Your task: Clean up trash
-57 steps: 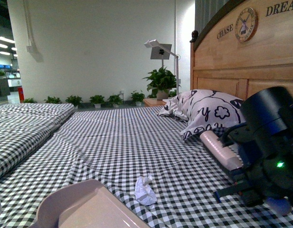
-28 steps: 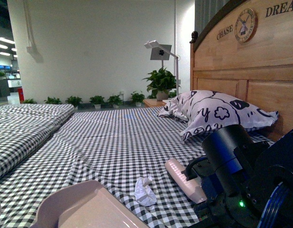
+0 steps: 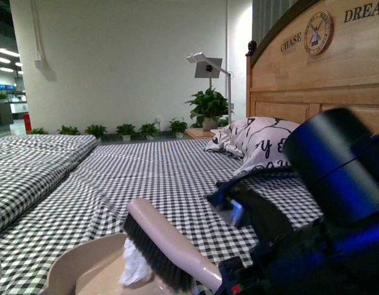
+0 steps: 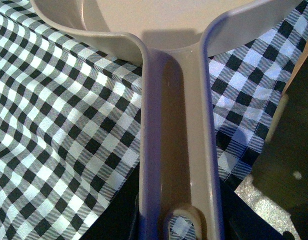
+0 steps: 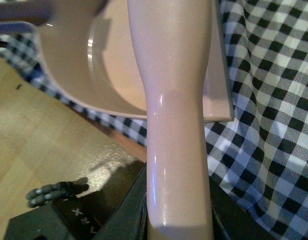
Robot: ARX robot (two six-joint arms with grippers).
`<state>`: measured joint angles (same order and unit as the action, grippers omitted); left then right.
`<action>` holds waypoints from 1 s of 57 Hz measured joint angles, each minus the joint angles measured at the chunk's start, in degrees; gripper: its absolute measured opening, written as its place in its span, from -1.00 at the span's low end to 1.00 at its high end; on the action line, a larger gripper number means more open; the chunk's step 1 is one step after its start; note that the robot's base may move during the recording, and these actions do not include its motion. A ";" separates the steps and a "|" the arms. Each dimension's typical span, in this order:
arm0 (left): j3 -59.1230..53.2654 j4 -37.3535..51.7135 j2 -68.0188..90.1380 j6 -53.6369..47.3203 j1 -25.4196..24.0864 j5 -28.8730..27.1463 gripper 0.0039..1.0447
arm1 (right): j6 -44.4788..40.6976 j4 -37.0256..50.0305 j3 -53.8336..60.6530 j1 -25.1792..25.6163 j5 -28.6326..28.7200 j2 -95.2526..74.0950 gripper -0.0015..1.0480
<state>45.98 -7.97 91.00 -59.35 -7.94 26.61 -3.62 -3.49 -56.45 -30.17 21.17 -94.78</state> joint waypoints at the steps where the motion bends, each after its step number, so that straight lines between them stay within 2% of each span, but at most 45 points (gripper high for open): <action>1: 0.00 0.00 0.00 0.00 0.02 0.00 -0.51 | -0.31 -0.24 0.20 0.20 -0.02 0.66 -0.63; 16: 0.00 0.00 0.00 0.00 0.02 -0.02 -0.51 | -1.18 -1.01 4.11 6.56 -2.54 7.19 -0.63; 29: -0.28 1.20 -0.02 0.77 0.00 0.48 -0.51 | 1.40 9.05 9.79 12.35 -7.06 13.62 -0.63; 37: -6.60 22.51 -0.37 9.88 -0.07 0.39 -0.51 | 3.15 11.13 13.51 17.42 -5.75 20.59 -0.63; 46: -9.75 34.67 -3.37 17.51 -0.37 -2.71 -0.51 | 3.69 8.92 17.03 22.88 -1.51 29.59 -0.63; 51: -12.00 41.13 -6.36 22.05 -0.61 -6.80 -0.51 | 4.74 7.28 17.64 27.43 0.17 35.15 -0.63; 57: -15.37 48.74 -11.45 28.02 -1.03 -15.21 -0.51 | 7.69 6.32 17.62 34.23 3.52 42.77 -0.63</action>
<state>30.61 40.77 79.55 -31.33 -8.97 11.40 4.08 2.83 -38.83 4.05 24.69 -52.01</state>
